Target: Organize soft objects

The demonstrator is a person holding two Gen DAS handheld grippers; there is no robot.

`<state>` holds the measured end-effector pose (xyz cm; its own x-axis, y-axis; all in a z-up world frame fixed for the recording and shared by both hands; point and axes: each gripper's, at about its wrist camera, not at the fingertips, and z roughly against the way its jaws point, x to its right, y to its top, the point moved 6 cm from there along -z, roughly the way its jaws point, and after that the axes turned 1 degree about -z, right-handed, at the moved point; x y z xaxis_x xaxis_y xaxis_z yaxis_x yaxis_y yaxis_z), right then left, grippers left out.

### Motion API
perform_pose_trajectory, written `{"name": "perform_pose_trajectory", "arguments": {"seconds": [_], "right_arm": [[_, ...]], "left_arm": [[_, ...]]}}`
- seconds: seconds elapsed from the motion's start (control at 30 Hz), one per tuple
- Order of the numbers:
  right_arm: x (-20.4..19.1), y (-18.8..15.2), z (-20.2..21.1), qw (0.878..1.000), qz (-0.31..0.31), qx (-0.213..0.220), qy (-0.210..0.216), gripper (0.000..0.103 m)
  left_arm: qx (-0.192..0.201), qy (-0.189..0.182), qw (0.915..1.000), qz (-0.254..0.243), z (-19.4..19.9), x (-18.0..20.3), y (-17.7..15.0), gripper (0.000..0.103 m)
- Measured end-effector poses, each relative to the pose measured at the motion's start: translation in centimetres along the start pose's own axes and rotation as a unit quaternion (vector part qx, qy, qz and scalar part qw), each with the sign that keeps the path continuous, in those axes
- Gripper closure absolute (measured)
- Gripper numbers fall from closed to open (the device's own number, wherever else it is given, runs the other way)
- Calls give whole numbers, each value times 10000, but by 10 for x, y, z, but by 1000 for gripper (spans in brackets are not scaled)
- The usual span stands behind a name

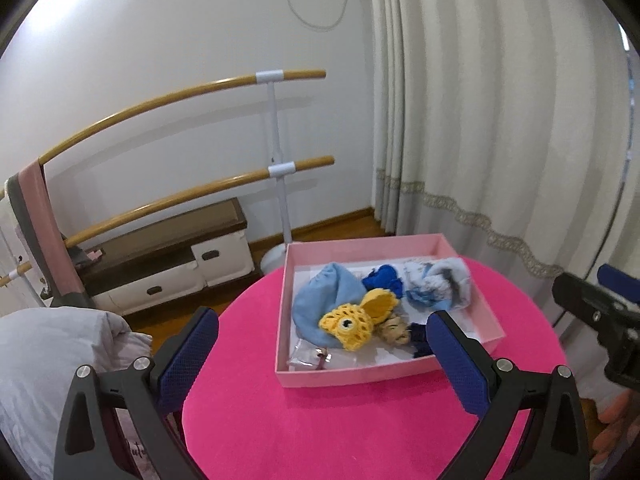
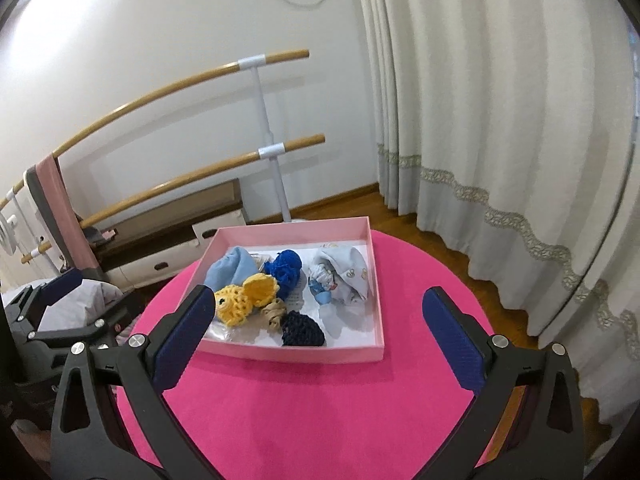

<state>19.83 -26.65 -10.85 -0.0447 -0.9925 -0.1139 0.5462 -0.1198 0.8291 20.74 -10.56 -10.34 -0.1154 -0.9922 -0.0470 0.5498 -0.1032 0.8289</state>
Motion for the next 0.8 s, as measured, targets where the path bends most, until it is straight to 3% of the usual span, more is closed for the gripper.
{"name": "perform_pose_trajectory", "arguments": {"seconds": [0.33, 0.8], "right_arm": [[-1, -10, 76, 9988, 138, 445, -122, 0], [-23, -38, 141, 9954, 49, 943, -166, 0]], "left_arm": [[480, -193, 9987, 37, 95, 7, -18, 0], [843, 108, 9964, 12, 175, 5, -64, 0]]}}
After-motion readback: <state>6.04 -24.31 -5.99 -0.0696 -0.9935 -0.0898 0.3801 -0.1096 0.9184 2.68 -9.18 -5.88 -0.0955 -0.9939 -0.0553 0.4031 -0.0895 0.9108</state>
